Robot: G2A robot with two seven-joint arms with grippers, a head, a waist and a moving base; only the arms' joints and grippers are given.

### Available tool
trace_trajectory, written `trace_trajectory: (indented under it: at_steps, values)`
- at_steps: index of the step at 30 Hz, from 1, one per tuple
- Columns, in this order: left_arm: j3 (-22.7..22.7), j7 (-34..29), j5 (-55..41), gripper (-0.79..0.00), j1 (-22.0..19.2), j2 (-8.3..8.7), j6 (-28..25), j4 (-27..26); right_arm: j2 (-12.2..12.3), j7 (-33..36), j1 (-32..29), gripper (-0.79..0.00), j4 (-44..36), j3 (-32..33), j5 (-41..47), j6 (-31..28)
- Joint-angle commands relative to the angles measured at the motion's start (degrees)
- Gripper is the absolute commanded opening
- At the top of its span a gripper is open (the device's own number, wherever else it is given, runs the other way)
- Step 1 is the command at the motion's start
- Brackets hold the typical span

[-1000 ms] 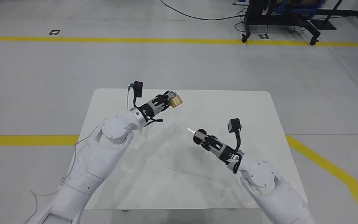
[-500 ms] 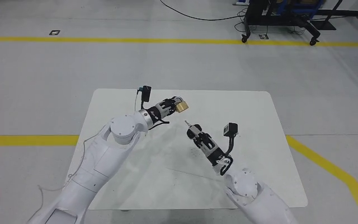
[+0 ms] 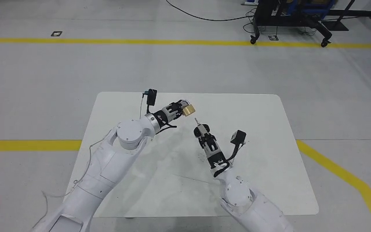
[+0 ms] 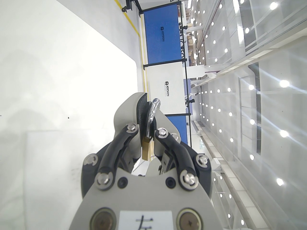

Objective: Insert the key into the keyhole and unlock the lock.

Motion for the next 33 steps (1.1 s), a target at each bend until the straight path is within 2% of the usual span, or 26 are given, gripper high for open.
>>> trace_trajectory:
  at_steps: [1, 33]
  values:
    - [-0.1, -0.42, 0.01, -0.785, 0.09, -0.09, 0.03, -0.01, -0.34, 0.01, 0.33, -0.785, 0.34, -0.22, -0.11, 0.52]
    - [-1.6, -5.32, 1.87, -0.785, 0.86, -1.21, -0.08, 0.33, -3.69, 1.53, 0.83, -0.785, 3.63, 2.45, -3.35, 2.71]
